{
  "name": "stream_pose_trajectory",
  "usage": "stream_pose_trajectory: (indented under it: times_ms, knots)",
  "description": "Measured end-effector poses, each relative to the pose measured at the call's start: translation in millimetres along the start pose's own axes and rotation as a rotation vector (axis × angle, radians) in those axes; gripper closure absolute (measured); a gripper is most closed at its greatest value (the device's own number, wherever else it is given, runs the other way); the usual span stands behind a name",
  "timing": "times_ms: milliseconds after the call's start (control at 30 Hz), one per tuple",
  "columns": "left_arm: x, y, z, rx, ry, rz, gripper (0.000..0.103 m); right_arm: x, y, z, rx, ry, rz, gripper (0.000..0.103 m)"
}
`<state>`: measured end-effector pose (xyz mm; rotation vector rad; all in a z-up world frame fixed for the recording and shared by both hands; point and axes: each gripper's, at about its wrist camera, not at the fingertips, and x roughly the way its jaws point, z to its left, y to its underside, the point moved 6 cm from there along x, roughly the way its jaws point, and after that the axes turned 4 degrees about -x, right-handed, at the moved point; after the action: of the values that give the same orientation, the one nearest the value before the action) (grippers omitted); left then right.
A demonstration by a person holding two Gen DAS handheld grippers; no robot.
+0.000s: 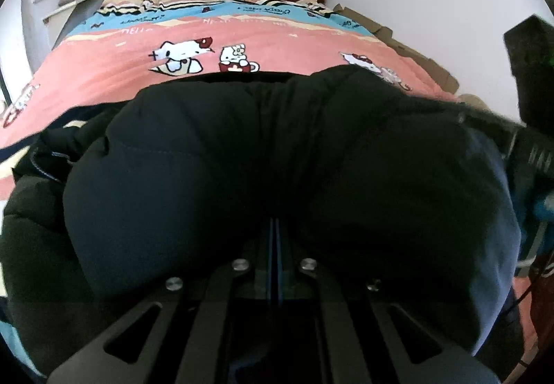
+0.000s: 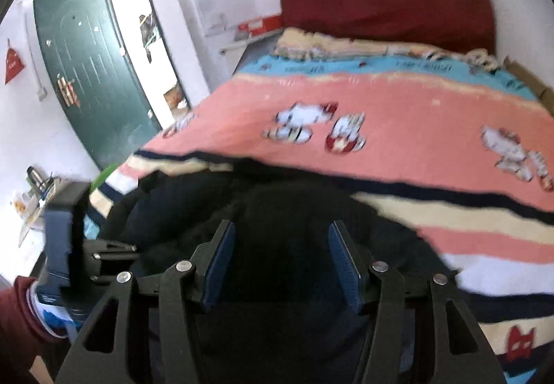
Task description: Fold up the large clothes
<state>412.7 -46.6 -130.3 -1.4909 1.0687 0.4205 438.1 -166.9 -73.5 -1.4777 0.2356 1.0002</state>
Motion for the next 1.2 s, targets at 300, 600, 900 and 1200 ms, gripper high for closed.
stream_pose_trajectory:
  times_ms: [300,600,900,1200]
  knots:
    - [-24,32,-2,0.02,-0.041,-0.002,0.102,-11,83,24,-0.048,0.013,0.123,0.047]
    - [-12,41,-3,0.037,-0.091,-0.018,0.101,-17,120,23,-0.027,0.044,0.139,0.047]
    - [15,34,12,-0.008,-0.091,-0.015,0.101,20,122,10,-0.011,0.061,0.151,0.046]
    - [-48,21,-1,-0.124,-0.049,-0.034,0.101,-3,112,13,0.039,0.024,0.155,0.047]
